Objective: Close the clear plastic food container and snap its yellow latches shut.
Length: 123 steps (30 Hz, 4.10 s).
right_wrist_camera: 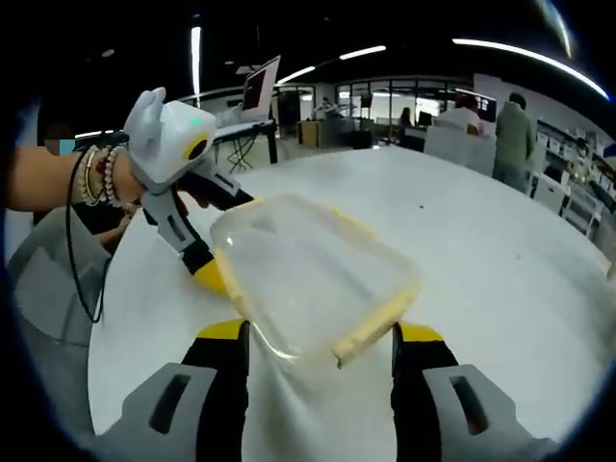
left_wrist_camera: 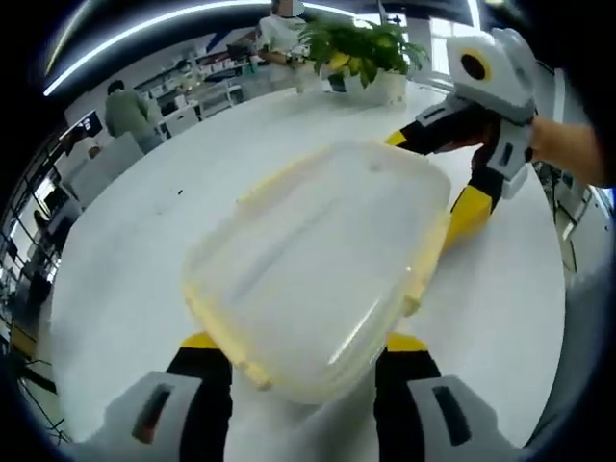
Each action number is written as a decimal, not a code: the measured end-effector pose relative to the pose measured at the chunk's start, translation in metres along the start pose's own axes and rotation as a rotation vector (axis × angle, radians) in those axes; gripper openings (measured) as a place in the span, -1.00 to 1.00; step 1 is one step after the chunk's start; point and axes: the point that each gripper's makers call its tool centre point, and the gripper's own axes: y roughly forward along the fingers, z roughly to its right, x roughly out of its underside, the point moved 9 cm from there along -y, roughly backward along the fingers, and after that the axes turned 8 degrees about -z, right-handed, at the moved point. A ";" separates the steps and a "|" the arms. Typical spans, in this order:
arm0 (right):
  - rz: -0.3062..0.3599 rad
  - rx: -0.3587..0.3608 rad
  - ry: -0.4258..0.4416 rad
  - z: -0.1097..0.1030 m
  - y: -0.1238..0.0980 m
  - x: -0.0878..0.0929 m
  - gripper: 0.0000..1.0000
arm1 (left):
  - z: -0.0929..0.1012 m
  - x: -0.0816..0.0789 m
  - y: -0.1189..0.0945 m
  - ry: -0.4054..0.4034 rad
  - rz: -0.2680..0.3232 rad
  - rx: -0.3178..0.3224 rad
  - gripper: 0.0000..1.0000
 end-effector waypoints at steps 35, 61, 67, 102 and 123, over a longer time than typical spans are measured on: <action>0.005 0.026 0.038 0.015 0.021 -0.015 0.15 | -0.031 -0.008 0.013 0.026 0.004 0.011 0.11; 0.098 0.120 0.050 -0.023 -0.044 -0.021 0.42 | -0.005 0.000 -0.082 -0.100 0.310 -0.041 0.38; 0.162 0.167 0.086 -0.048 -0.074 -0.023 0.43 | 0.004 0.014 -0.128 -0.042 0.487 -0.119 0.64; 0.432 0.442 0.304 -0.183 -0.186 0.057 0.79 | 0.042 0.204 -0.236 -0.387 0.663 -0.117 0.84; 0.359 0.420 0.490 -0.194 -0.164 0.087 0.54 | 0.054 0.217 -0.217 -0.585 0.658 -0.047 0.94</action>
